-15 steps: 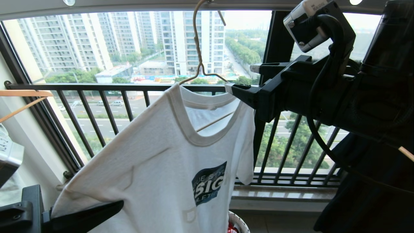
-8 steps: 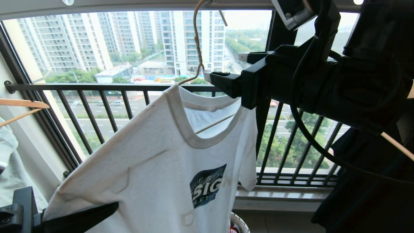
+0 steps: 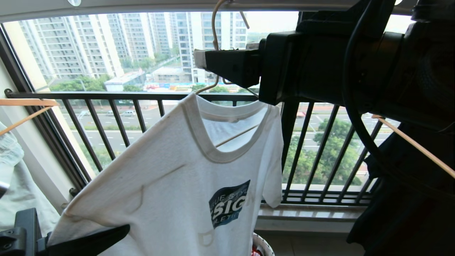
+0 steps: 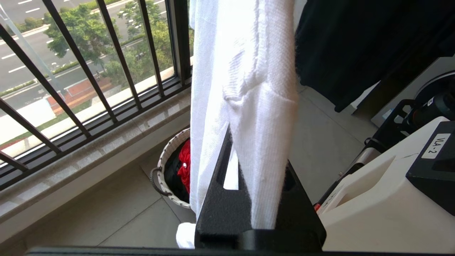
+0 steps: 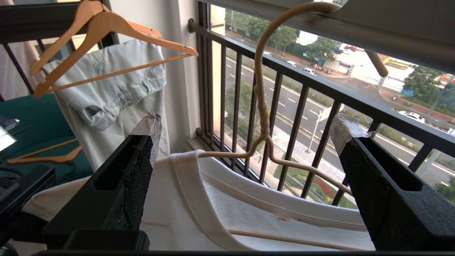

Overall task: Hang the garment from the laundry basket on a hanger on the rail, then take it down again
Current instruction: Take the clothes off the clothes rack

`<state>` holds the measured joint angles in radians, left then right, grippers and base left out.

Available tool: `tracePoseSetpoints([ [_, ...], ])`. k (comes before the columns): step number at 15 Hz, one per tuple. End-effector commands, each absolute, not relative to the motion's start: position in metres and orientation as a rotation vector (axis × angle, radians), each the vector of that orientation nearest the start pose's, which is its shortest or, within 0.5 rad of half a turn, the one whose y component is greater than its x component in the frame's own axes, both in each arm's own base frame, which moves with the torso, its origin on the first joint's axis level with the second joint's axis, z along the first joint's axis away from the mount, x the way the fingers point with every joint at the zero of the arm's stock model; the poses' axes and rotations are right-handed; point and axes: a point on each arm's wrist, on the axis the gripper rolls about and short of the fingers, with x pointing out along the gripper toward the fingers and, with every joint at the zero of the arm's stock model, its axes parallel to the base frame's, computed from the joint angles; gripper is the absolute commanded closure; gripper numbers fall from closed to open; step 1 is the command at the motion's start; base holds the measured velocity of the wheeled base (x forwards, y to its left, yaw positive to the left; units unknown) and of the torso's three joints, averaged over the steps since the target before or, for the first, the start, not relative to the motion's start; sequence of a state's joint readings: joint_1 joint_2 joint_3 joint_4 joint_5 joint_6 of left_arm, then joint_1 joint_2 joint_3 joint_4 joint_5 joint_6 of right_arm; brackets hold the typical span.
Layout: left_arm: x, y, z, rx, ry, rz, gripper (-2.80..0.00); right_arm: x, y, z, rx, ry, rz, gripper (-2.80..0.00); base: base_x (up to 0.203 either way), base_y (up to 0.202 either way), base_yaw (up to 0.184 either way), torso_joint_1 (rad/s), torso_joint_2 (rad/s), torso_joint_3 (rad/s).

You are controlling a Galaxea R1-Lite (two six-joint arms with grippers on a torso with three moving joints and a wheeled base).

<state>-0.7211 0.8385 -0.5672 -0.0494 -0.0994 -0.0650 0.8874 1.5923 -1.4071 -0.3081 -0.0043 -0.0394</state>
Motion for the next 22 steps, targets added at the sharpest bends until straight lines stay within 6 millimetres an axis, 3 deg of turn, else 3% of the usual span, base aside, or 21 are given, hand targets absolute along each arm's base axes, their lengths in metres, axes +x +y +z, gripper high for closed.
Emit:
tracePoseSetpoints([
  [1, 0.063, -0.058, 0.227, 0.005, 0.235, -0.81, 0.0, 0.192, 0.241, 0.352, 0.015, -0.126, 0.889, -2.8, 0.0, 0.0, 0.0, 0.0, 0.0, 0.0],
  [10, 0.06, -0.056, 0.229, -0.001, 0.218, -0.813, 0.0, 0.217, 0.266, 0.345, 0.01, -0.116, 0.871, -2.8, 0.0, 0.0, 0.0, 0.0, 0.0, 0.0],
  [11, 0.059, -0.055, 0.229, -0.002, 0.214, -0.813, 0.0, 0.22, 0.268, 0.344, 0.009, -0.114, 0.87, 0.0, 0.0, 0.0, 0.0, 0.0, 0.0, 0.0],
  [22, 0.056, -0.053, 0.225, -0.004, 0.213, -0.811, 0.0, 0.223, 0.271, 0.348, 0.017, -0.13, 0.865, 0.0, 0.0, 0.0, 0.0, 0.0, 0.0, 0.0],
])
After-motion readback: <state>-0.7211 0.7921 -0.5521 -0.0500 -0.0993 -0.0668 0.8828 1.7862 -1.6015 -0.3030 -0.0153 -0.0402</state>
